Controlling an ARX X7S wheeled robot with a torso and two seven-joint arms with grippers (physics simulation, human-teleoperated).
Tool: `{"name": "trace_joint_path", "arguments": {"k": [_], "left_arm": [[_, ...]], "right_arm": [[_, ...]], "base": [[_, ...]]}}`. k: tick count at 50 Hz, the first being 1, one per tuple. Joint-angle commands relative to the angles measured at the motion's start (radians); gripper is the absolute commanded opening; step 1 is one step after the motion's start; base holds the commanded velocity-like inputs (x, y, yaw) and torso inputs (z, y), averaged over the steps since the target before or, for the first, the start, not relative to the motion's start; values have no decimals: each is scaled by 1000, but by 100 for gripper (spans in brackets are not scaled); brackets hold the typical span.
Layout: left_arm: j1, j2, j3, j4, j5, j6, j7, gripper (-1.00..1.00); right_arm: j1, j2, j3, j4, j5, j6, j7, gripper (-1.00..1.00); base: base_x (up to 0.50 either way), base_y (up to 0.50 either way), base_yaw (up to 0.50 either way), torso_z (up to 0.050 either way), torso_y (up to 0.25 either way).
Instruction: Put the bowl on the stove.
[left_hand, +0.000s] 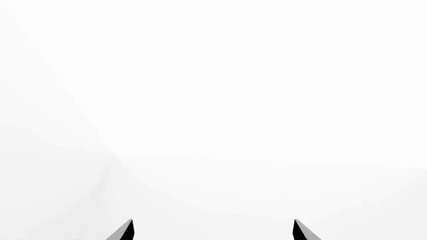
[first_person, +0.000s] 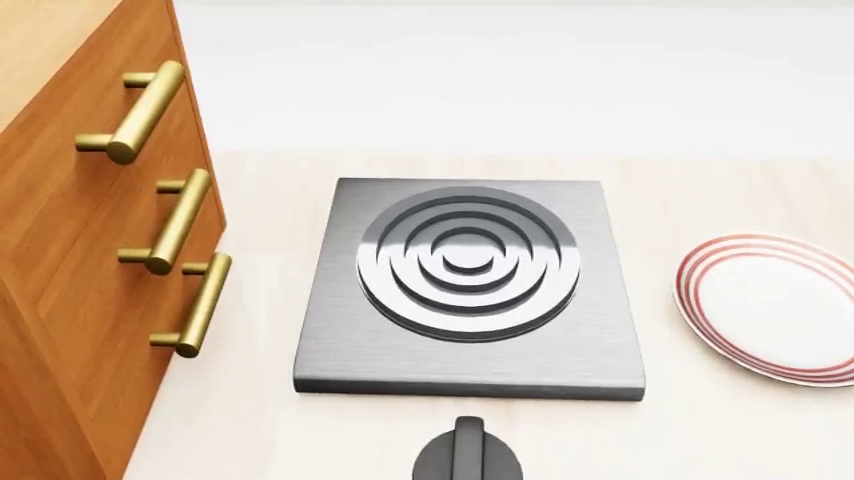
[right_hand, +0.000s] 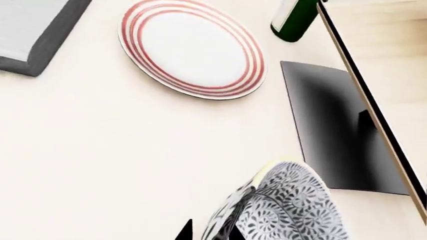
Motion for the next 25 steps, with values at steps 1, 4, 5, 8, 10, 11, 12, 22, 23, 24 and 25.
{"name": "trace_joint_path", "arguments": {"k": [1,4,5,8,10,11,12,22,23,24,25], "left_arm": [[-1,-4,-3,-1,-3,1,-5,100],[-1,-5,-5,-1,-3,-1,-7,100],[-1,-6,-5,0,-3,-1,-7,100],[-2,-5,-3,-2,-2,-1,-8,100],[-3,-5,1,-3,-1,-2,-7,100],[-3,-5,2,-3,-1,-1,-7,100],[-3,-5,3,-4,-1,0,-7,100],[-2,-7,5,-4,2,0,-10,100],[-2,-7,6,-4,2,1,-9,100],[-2,-7,6,-5,2,1,-10,100],[-3,-6,8,-6,4,2,-9,100]], "right_arm": [[168,19,-115,-46,-43,42,-108,-100],[227,16,-156,-47,-54,54,-120,-100],[244,15,-167,-47,-57,54,-125,-100],[318,9,-216,-45,-71,63,-147,-100],[368,2,-246,-40,-76,83,-160,-100],[389,-3,-256,-37,-78,88,-164,-100],[413,-7,-273,-36,-85,91,-170,-100],[586,-65,-392,-1,-129,101,-213,-100],[595,-68,-405,-1,-133,96,-222,-100],[603,-71,-413,0,-137,95,-224,-100],[632,-87,-433,13,-148,93,-226,-100]], "base": [[0,0,0,0,0],[0,0,0,0,0],[0,0,0,0,0],[0,0,0,0,0],[0,0,0,0,0],[0,0,0,0,0],[0,0,0,0,0],[0,0,0,0,0],[0,0,0,0,0],[0,0,0,0,0],[0,0,0,0,0]]}}
